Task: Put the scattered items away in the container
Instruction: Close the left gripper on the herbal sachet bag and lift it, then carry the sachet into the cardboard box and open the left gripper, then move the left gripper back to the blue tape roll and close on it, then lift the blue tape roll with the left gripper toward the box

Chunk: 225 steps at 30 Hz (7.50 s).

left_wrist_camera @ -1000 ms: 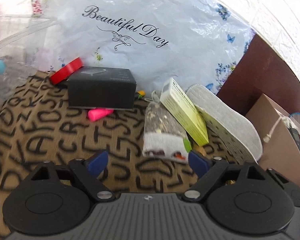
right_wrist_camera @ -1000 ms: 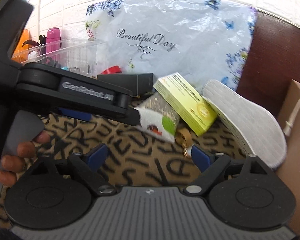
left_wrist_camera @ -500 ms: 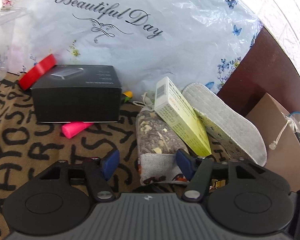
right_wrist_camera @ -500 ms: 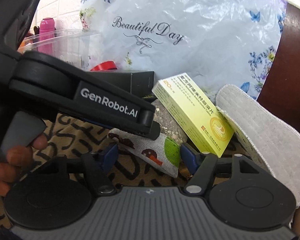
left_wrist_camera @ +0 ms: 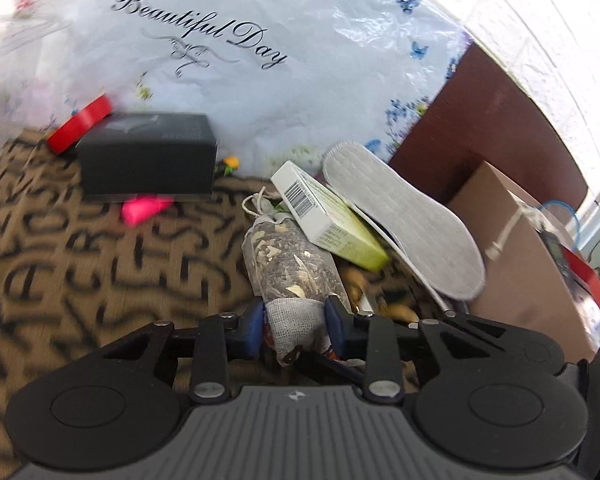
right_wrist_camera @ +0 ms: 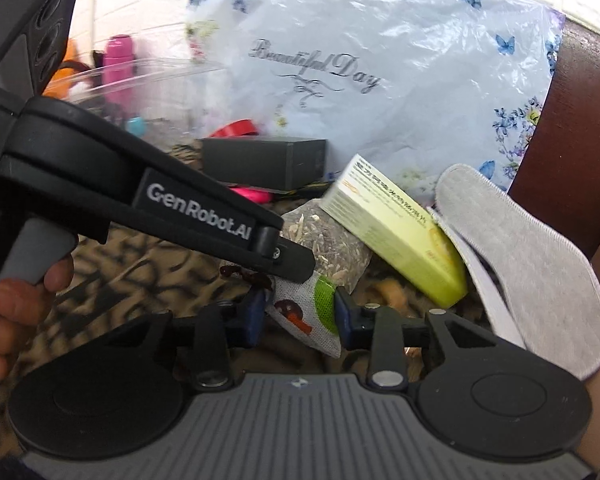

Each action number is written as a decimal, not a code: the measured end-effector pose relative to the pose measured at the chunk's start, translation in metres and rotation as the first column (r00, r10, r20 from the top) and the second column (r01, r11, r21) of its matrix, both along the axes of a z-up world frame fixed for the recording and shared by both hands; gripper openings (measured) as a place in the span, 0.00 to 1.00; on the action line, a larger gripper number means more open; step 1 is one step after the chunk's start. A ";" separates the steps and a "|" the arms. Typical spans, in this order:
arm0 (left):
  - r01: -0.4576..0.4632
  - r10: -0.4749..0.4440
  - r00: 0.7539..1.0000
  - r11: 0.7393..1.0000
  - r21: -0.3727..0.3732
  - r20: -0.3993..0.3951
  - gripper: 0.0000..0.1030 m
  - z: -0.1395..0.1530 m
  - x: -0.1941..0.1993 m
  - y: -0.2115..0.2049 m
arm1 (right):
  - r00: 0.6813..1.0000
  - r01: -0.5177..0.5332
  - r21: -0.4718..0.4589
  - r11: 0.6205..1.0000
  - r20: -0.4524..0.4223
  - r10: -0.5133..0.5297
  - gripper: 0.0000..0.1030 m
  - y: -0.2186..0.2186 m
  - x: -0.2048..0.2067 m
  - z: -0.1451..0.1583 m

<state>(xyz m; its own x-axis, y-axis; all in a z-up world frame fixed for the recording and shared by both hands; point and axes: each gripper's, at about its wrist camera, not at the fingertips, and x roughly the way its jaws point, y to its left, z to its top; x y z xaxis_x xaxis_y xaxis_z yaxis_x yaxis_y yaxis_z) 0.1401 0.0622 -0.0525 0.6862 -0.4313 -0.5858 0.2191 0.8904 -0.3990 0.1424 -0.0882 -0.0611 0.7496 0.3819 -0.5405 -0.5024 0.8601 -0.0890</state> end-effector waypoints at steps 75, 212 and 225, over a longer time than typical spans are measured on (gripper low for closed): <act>0.234 -0.238 0.926 0.971 0.049 0.292 0.50 0.124 -0.136 -0.146 | 0.964 0.110 0.167 0.980 0.223 -0.146 0.36 -0.132 -0.189 0.089; 0.266 -0.259 0.963 0.957 0.119 -0.075 0.21 -0.021 -0.073 -0.088 | 0.977 0.208 -0.020 0.978 -0.043 -0.209 0.51 -0.080 -0.131 -0.006; 0.263 -0.258 0.965 0.955 0.139 -0.053 0.36 -0.025 -0.088 -0.093 | 0.983 0.172 -0.006 0.985 -0.062 -0.172 0.54 -0.076 -0.144 -0.010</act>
